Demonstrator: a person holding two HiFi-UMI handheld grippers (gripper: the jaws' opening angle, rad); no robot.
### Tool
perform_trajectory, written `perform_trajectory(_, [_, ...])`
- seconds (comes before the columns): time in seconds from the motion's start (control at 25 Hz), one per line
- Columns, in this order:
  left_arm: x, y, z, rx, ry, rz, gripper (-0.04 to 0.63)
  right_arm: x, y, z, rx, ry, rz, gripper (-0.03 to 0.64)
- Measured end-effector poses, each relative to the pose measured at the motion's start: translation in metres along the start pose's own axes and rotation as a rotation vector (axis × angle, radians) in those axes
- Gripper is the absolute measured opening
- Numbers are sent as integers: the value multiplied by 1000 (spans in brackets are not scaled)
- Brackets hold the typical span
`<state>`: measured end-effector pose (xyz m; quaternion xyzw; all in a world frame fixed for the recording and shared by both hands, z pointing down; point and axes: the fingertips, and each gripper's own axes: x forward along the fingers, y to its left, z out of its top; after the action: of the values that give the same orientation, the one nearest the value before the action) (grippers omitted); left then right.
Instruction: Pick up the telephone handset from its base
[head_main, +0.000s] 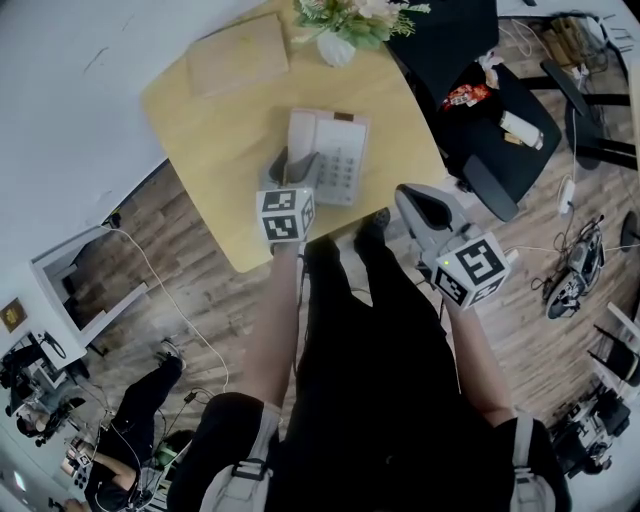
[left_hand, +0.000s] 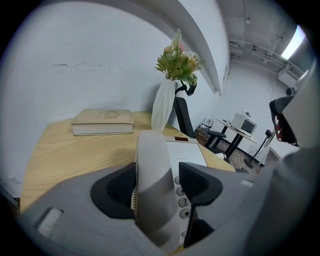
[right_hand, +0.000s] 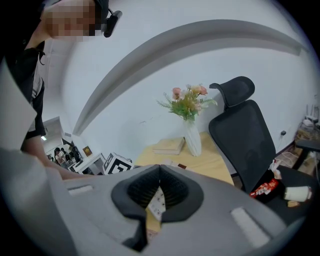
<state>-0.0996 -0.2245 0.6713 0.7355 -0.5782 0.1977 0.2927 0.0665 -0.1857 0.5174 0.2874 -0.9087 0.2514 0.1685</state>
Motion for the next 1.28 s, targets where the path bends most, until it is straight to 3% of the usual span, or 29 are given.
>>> perform_trajectory(0.92, [8, 10, -10, 39, 37, 89, 255, -12, 1, -6, 5, 13, -17, 3])
perform_trajectory(1.28, [4, 8, -10, 44, 48, 124, 224, -20, 2, -6, 7, 0, -30, 3])
